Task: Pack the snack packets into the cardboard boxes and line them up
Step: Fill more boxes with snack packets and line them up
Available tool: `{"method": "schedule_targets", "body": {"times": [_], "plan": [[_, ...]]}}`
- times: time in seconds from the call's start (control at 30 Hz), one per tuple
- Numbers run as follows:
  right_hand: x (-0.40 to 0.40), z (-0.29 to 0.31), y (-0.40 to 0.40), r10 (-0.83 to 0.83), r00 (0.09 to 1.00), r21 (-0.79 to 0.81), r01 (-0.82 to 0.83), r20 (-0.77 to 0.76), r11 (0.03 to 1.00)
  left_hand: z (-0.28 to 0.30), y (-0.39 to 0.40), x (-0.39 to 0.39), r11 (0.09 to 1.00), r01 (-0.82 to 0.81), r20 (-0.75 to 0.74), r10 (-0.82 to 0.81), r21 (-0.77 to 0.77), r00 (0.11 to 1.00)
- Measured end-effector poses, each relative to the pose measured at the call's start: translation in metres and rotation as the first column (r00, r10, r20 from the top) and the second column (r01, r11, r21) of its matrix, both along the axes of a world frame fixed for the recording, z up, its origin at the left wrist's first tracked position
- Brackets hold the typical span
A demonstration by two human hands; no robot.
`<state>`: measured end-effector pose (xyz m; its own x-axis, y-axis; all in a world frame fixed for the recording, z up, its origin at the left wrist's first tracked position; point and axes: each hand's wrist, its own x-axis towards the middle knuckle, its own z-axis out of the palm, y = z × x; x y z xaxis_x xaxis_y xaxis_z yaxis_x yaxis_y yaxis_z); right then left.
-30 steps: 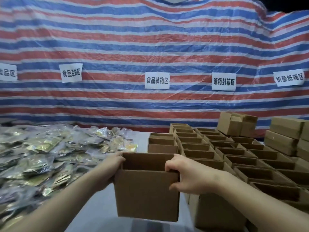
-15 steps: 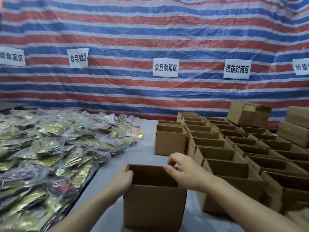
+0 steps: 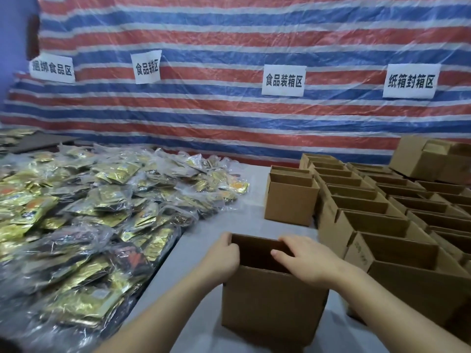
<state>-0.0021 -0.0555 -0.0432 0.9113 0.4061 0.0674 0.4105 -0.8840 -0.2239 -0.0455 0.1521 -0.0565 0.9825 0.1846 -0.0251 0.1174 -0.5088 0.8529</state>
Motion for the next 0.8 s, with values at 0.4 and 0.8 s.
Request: {"method": "schedule_targets", "body": {"times": [0.4, 0.8], "plan": [[-0.004, 0.014, -0.001, 0.019, 0.999, -0.062, -0.021, -0.041, 0.998, 0.004, 0.068, 0.050, 0.989, -0.146, 0.080, 0.148, -0.026, 0.986], [0.008, 0.036, 0.023, -0.022, 0.996, -0.026, 0.020, -0.082, 0.999, -0.037, 0.223, 0.146, 0.666, -0.422, 0.046, 0.504, 0.615, 0.862]]}}
